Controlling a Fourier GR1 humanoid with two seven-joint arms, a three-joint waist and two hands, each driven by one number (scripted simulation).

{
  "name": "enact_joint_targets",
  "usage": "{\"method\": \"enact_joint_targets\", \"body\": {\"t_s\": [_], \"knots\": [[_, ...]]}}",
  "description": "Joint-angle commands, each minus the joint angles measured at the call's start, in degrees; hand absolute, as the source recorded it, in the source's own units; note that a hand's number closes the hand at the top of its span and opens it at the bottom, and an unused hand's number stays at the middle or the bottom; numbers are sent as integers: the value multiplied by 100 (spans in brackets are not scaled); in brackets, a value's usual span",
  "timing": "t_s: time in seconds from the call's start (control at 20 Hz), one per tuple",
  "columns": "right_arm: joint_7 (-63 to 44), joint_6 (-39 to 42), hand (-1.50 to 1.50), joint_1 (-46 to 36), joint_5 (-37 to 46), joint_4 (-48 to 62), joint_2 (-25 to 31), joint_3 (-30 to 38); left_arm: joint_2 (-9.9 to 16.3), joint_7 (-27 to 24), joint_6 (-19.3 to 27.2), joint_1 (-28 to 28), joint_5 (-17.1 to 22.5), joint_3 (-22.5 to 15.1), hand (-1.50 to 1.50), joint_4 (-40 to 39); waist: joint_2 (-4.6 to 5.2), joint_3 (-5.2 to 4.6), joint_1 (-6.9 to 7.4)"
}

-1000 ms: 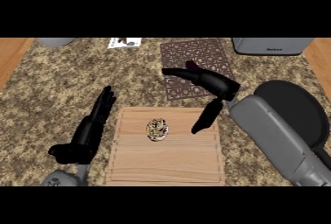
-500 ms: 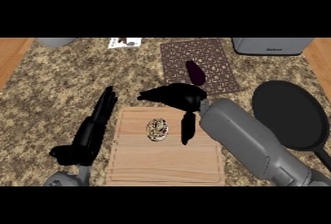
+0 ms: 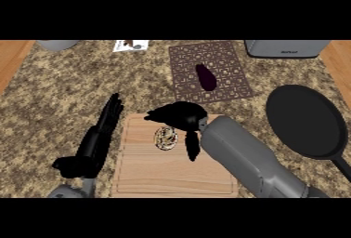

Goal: Pick the cupcake from the cutting board and place it in the pan

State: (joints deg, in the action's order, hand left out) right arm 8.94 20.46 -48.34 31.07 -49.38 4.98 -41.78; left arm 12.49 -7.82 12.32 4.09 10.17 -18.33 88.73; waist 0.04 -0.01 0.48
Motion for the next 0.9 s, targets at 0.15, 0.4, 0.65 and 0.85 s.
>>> {"method": "enact_joint_targets", "body": {"t_s": [0.15, 0.4, 0.65, 0.85], "knots": [[-236, -95, -150, 199, 516, 261, -483, 222, -84, -194, -258, -156, -99, 239, 0, -11, 2, 0, 8], [113, -55, -150, 226, 748, 476, -488, 605, -183, -99, -253, -349, -319, 225, 0, 271, 5, 1, 23], [334, -365, -150, -78, 518, 990, -495, 594, -422, -29, -356, 4, -392, 321, 0, -156, 13, 1, 44], [47, -698, -150, 23, 151, 1205, -497, -35, -463, 299, -360, 413, -410, 432, 0, -129, 28, 2, 99]]}}
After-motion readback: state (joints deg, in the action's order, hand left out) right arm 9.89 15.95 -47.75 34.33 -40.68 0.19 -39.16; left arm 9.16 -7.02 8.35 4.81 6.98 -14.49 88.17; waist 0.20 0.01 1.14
